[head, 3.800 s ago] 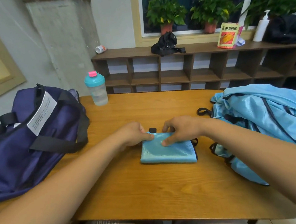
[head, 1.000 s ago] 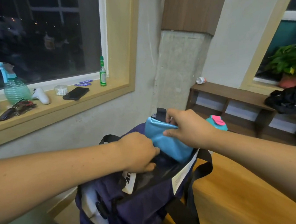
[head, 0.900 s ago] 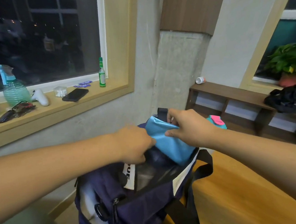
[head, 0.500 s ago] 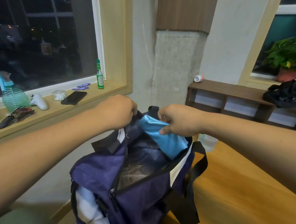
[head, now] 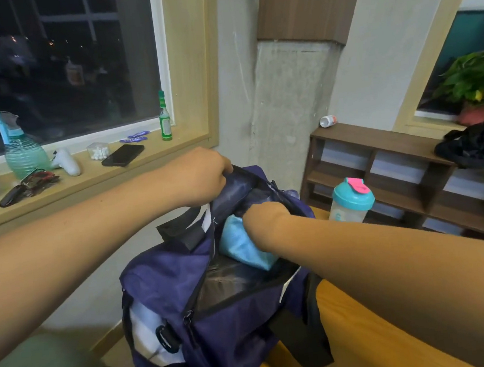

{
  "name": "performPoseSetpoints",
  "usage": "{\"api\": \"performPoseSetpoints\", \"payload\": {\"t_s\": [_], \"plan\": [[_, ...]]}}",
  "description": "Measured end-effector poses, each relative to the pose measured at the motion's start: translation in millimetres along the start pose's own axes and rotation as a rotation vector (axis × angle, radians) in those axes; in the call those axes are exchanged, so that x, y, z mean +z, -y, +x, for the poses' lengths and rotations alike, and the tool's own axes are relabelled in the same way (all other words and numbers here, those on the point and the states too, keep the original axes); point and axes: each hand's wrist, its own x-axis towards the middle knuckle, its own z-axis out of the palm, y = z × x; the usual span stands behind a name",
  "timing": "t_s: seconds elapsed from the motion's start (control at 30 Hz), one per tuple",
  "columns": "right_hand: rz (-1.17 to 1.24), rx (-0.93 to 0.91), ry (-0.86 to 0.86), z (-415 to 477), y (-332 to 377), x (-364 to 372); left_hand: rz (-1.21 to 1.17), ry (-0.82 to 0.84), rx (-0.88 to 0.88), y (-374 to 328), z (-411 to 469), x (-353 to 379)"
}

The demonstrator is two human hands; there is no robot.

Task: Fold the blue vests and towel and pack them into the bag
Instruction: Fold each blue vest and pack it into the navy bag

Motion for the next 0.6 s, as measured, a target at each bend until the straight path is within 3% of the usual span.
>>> {"api": "performPoseSetpoints", "payload": {"t_s": [0.1, 0.2, 0.43, 0.6], "plan": [[-0.028, -0.1, -0.095, -8.1, 10.2, 2.1, -0.017, -0.008, 0.007, 0.5, -1.0, 3.2], [-0.062, -0.25, -0.045, -12.7, 14.8, 12.5, -0.018, -0.007, 0.019, -0.8, -1.2, 6.7], [0.011, -0.085, 0.303, -4.6, 10.6, 33.7, 0.03, 0.003, 0.041, -1.8, -2.7, 9.8], [0.177, 0.051, 0.339, 10.0, 5.0, 26.6, 0.046, 0.064, 0.042, 3.9, -2.1, 3.4]]}}
